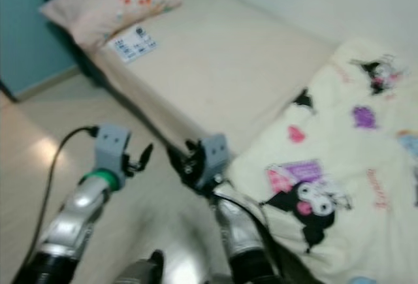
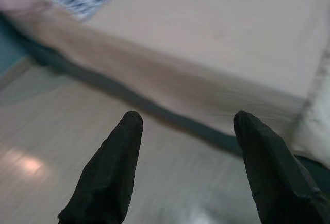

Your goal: Clean up the room

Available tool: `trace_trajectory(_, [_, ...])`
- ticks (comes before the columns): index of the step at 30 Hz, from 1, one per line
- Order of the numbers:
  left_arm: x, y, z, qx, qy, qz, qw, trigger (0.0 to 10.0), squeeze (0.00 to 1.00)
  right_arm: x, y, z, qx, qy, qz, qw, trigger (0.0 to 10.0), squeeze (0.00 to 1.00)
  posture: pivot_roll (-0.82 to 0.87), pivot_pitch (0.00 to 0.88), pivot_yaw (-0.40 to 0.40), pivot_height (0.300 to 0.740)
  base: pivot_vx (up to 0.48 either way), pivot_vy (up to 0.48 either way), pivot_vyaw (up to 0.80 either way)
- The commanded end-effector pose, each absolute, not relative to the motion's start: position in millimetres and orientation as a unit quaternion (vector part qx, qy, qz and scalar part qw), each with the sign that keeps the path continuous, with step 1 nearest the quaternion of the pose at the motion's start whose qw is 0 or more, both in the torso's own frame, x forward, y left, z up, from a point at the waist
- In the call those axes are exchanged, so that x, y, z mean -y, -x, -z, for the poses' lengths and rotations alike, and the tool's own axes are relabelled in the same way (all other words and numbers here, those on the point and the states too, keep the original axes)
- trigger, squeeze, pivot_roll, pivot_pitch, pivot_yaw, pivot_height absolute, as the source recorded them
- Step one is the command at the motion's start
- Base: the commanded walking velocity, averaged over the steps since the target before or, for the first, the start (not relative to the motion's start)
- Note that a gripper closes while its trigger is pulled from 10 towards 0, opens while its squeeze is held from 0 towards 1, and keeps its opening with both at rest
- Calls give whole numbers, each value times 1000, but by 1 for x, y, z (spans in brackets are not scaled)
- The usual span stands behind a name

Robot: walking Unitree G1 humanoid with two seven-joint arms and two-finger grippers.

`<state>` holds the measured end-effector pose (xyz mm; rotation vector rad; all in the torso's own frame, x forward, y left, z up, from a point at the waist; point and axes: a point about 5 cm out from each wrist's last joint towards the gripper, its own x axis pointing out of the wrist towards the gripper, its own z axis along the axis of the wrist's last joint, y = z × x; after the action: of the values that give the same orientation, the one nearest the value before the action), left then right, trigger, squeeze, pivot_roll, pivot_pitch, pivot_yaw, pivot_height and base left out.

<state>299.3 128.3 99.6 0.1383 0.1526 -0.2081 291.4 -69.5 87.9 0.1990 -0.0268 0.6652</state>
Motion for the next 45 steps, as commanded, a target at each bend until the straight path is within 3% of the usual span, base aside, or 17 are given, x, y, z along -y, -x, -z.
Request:
trace_trajectory(1, [-127, -296, -94, -90, -71, 109, 987, 10000, 0, 73, -288, -82, 0, -105, -326, 940, 10000, 0, -5, 42, 44, 740, 0, 0, 681])
trace_trajectory(19, [-137, -298, -89, -98, -92, 74, 988, 10000, 0, 59, -272, -86, -4, -129, -413, 901, 10000, 0, -4, 39, 45, 740, 0, 0, 673])
trace_trajectory(25, [-142, -301, -89, -95, -105, 46, 989, 10000, 0, 56, -267, -88, -10, -141, -445, 885, 10000, 0, -6, 34, 44, 740, 411, 0, 669])
trace_trajectory(32, [-142, -301, -88, -97, -107, 43, 989, 10000, 0, 65, -276, -82, -20, -121, -389, 913, 10000, 0, -6, 31, 43, 740, 461, 0, 256])
trace_trajectory(45, [-144, -303, -86, -100, -111, 35, 988, 10000, 0, 66, -274, -84, -27, -137, -407, 903, 10000, 0, -5, 35, 42, 740, 461, 0, 0])
